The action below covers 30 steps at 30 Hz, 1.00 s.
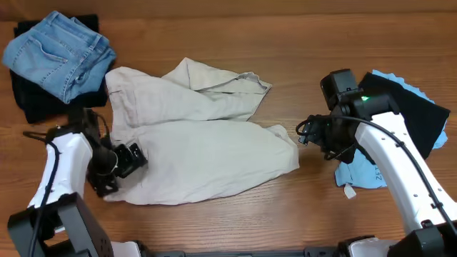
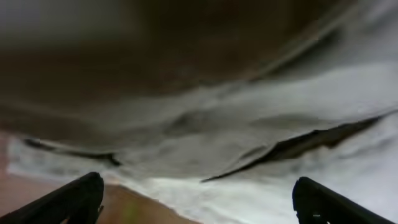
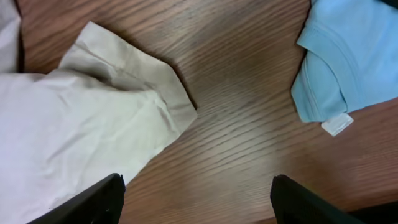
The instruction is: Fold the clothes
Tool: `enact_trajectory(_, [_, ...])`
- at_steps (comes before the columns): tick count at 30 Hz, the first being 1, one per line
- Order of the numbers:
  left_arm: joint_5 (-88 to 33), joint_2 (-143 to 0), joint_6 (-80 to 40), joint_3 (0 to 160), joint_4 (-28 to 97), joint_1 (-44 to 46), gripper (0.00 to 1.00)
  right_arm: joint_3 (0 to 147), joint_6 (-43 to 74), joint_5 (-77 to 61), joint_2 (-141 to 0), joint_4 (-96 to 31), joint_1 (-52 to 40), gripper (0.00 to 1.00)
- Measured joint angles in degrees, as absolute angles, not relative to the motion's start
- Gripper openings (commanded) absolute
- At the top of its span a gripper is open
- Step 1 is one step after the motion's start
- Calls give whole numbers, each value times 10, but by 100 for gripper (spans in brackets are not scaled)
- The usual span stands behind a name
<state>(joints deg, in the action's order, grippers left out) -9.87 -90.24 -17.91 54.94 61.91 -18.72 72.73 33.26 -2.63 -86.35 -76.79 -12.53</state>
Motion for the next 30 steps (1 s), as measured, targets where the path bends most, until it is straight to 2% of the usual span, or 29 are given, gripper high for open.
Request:
enact_trajectory(4, [-90,-902,-181,543,586,-187,95,715,329,-27,-863,-744,-142,80])
enact_trajectory(9, [-38,-894,-195,601,670,-187,95,703,330,-27,-863,-698,-155,81])
enact_trajectory(13, [17,-849,-210,613,685,-187,95,677,330,-27,-863,-683,-155,81])
enact_trajectory(20, [28,-841,-240,539,557,-188,94,667,330,-27,-863,-676,-155,82])
enact_trajectory(30, [41,-841,-247,425,440,-196,94,667,329,-27,-863,-671,-155,82])
